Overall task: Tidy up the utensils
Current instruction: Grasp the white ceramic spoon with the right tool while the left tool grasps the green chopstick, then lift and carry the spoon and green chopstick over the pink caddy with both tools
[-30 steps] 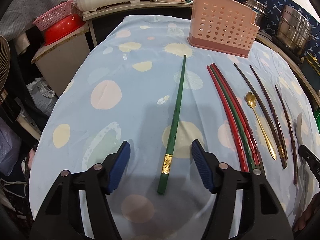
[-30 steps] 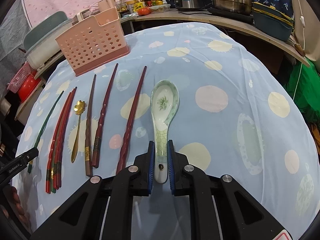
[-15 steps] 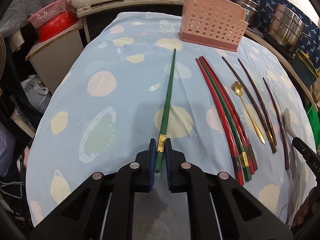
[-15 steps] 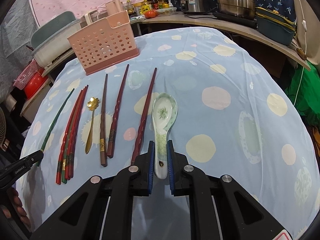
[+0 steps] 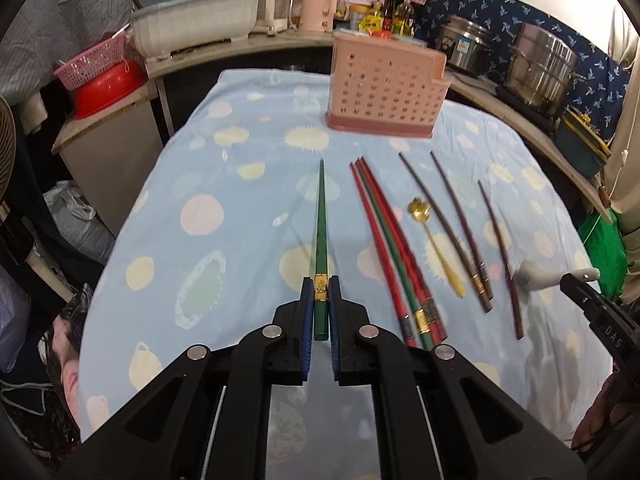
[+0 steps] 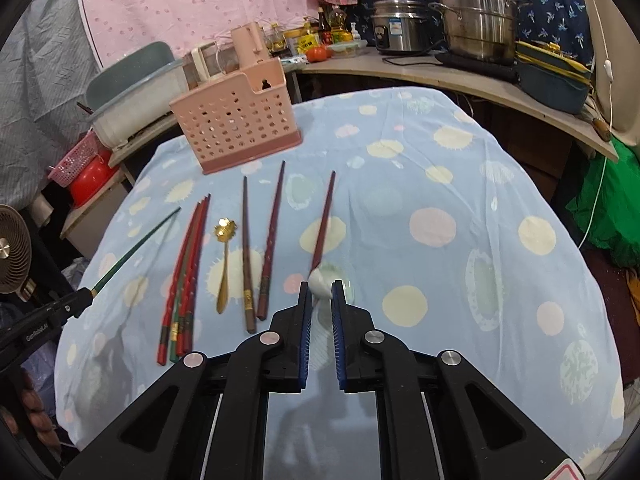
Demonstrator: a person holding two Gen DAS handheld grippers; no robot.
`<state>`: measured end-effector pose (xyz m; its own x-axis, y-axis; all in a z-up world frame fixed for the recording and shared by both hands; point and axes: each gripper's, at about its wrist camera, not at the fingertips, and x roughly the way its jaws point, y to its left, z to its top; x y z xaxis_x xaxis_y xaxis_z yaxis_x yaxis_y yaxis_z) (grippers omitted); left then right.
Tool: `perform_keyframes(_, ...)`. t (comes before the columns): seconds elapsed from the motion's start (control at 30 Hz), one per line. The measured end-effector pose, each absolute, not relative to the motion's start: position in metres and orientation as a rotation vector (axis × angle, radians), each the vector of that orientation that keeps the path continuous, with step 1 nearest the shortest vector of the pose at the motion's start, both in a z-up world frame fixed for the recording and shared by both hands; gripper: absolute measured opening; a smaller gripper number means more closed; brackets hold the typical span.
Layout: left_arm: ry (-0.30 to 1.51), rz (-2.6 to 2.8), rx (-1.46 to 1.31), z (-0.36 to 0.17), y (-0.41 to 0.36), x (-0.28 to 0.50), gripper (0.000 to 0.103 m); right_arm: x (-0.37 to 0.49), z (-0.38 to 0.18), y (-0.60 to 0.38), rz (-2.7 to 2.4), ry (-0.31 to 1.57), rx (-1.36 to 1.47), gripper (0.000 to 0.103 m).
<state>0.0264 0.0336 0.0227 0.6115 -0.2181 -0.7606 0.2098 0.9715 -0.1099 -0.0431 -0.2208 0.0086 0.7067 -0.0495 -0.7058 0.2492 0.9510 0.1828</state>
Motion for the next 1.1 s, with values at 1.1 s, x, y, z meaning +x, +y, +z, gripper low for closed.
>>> perform_keyframes(1.1, 0.572, -0.311, -0.008, 0.194, 0.006, 0.080, 0.007, 0.018, 0.104, -0.216, -0.058, 0.635, 0.271, 0.005)
